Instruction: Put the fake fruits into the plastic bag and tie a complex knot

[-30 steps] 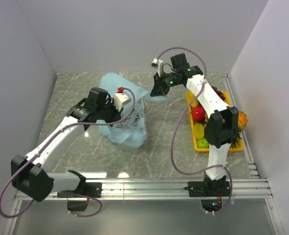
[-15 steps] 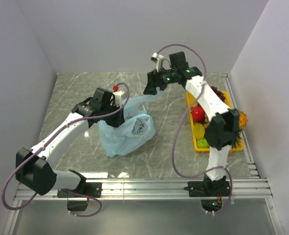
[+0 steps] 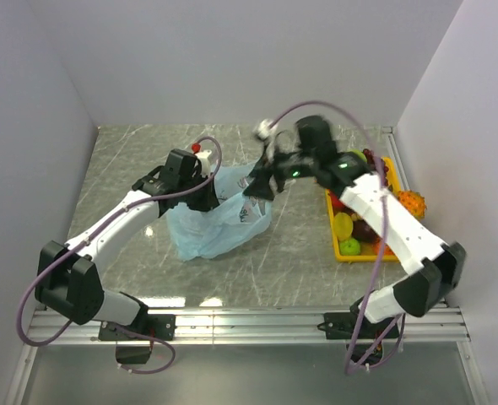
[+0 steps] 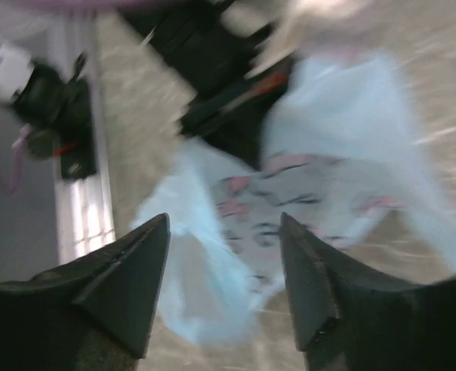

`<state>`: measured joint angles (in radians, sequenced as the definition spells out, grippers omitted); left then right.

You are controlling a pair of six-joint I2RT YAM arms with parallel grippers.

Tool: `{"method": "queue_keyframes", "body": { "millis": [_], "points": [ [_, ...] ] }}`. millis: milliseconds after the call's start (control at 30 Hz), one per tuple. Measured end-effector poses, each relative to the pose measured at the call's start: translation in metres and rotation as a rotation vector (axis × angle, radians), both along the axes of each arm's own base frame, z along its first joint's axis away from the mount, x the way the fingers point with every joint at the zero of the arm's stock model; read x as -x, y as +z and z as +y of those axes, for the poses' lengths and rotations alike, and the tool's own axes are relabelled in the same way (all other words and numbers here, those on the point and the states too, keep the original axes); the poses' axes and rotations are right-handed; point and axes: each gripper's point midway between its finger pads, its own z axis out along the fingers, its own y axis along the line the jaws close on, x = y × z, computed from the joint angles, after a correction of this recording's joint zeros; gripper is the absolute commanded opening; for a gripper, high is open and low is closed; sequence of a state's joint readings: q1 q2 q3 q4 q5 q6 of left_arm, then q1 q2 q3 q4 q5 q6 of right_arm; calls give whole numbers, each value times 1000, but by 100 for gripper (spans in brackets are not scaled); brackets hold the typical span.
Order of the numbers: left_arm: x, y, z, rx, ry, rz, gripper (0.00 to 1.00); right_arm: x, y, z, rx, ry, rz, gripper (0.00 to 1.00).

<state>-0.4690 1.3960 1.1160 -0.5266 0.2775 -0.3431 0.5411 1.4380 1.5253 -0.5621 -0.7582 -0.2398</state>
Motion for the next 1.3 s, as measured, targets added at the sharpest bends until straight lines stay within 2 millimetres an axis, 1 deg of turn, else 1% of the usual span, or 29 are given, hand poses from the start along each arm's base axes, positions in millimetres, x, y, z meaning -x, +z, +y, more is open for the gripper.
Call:
{"method": "queue_keyframes", "body": {
  "millis": [67, 100, 133, 167, 200, 233, 267, 300, 333, 367, 433, 500, 533, 600, 633, 667, 733, 767, 800, 833, 867, 933, 1000, 1033, 1100, 1200, 1267, 1300],
  "points": [
    [-5, -1, -1, 20, 19, 7, 0, 18, -42, 21, 69, 97, 53, 52],
    [-9, -2, -2, 34, 31, 14, 0, 25, -68, 27, 112, 133, 89, 45],
    [-13, -3, -1, 45, 45, 20, 0, 33, -96, 29, 158, 163, 126, 38],
    [-18, -5, 1, 57, 65, 30, 0, 41, -118, 28, 199, 186, 156, 29],
    [-22, -7, 2, 61, 76, 36, 0, 54, -145, 23, 253, 211, 203, 5],
    [-27, -10, 6, 69, 97, 47, 0, 67, -167, 19, 302, 244, 224, 0],
    [-31, -12, 7, 81, 117, 65, 0, 77, -184, 14, 338, 267, 230, 0],
    [-32, -15, 7, 97, 127, 89, 0, 85, -196, 12, 361, 292, 202, 0],
    [-32, -17, 6, 106, 132, 107, 0, 88, -209, 10, 388, 308, 111, 0],
    [-32, -21, 5, 118, 138, 130, 0, 96, -213, 12, 398, 334, 68, 0],
    [-32, -27, 4, 141, 151, 180, 0, 107, -218, 13, 412, 363, -118, 0],
    [-31, -30, 5, 157, 161, 215, 0, 111, -217, 14, 418, 366, -252, 0],
    [-30, -31, 5, 160, 166, 227, 0, 109, -216, 15, 424, 359, -299, 0],
    [-33, -31, 9, 164, 182, 229, 0, 99, -216, 14, 450, 326, -359, 2],
    [-36, -30, 13, 169, 196, 228, 0, 93, -217, 12, 467, 304, -383, 6],
    [-38, -29, 16, 176, 208, 230, 0, 86, -217, 9, 480, 275, -406, 21],
    [-41, -28, 20, 185, 222, 229, 0, 79, -214, 3, 497, 235, -430, 42],
    [-43, -26, 22, 187, 227, 220, 0, 79, -212, -1, 504, 219, -428, 53],
    [-46, -24, 24, 190, 232, 206, 0, 78, -208, -7, 507, 196, -419, 69],
    [-48, -22, 25, 191, 236, 193, 0, 79, -202, -11, 498, 177, -407, 80],
    [-50, -19, 27, 191, 237, 177, 0, 77, -193, -15, 483, 151, -396, 80],
    [-49, -12, 27, 191, 226, 150, 0, 70, -165, -20, 437, 90, -376, 80],
    [-49, -4, 25, 197, 212, 121, 0, 58, -131, -23, 367, 21, -357, 80],
    [-49, -1, 25, 200, 202, 104, 0, 51, -110, -25, 317, -21, -346, 79],
    [-47, 3, 24, 203, 185, 77, 0, 37, -75, -33, 229, -100, -327, 76],
    [-41, 4, 24, 206, 164, 59, 0, 18, -43, -51, 142, -209, -273, 77],
    [-37, 3, 22, 214, 149, 60, 0, 4, -36, -59, 115, -284, -212, 82],
    [-36, 3, 21, 216, 143, 61, 0, -1, -35, -59, 106, -305, -180, 83]
  ]
}}
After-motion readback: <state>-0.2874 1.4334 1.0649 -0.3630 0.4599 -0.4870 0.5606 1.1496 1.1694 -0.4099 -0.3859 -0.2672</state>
